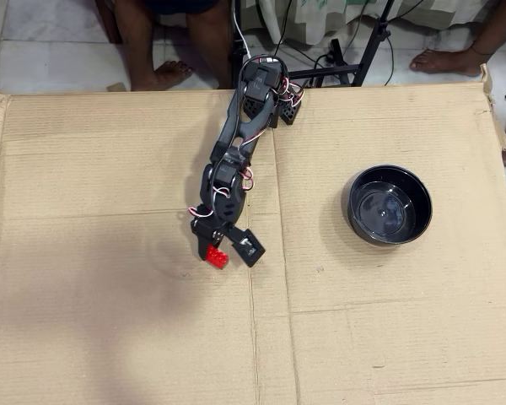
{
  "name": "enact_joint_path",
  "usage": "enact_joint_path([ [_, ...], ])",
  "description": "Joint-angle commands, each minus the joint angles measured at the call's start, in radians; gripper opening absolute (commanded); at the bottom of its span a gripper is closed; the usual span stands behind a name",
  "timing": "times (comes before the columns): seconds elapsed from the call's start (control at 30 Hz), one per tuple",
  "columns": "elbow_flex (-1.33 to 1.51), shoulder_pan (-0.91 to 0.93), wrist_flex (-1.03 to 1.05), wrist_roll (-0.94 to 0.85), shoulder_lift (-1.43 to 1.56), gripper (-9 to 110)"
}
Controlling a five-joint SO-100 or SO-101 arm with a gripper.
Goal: Grasp a lego block and put it in the bin.
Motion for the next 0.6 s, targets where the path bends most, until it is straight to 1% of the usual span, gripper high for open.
enact_joint_path([
  [0.0, 0.002, -0.051, 0.048, 0.006, 0.137, 6],
  [0.23, 0.098, -0.186, 0.133, 0.008, 0.347, 6],
  [0.57, 0.322, -0.436, 0.118, 0.008, 0.615, 6],
])
